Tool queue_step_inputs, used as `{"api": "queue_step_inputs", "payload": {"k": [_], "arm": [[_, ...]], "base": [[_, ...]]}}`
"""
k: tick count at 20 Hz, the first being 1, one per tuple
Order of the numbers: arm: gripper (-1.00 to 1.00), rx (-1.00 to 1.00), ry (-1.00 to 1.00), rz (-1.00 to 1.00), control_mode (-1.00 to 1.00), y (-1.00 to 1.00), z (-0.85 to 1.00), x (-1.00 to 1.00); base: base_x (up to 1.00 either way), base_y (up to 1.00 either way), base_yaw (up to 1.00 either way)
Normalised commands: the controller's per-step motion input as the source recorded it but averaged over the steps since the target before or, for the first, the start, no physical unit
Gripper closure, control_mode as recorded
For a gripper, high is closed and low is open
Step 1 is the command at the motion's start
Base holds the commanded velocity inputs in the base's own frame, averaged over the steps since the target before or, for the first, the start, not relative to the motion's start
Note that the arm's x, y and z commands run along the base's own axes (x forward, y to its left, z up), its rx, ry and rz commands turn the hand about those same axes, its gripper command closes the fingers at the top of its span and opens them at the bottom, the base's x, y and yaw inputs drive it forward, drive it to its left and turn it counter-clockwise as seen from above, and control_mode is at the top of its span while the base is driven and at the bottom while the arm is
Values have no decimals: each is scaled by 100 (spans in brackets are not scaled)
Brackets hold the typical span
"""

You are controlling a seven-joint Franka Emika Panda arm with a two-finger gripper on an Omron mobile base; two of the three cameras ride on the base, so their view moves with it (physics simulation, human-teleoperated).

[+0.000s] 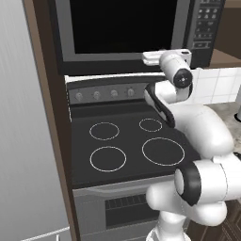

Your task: Pick the corn from the counter and place it in the microwave. Then turn on the microwave.

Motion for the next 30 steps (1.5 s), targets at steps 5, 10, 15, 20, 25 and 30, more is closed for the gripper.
{"api": "queue_step_inputs", "payload": {"k": [5, 10, 15, 20, 25, 30], "arm": [[100, 6, 2, 2, -100, -23, 18, 52], [100, 5, 1, 2, -100, -16, 17, 39], [100, 3, 1, 3, -100, -13, 15, 30], [100, 0, -6, 1, -100, -18, 57, -84], [100, 0, -2, 0, -100, -41, 46, -100], [100, 0, 2, 0, -100, -76, 5, -81]], "base": [[0, 0, 0], [0, 0, 0], [0, 0, 0], [0, 0, 0], [0, 0, 0], [0, 0, 0]]}}
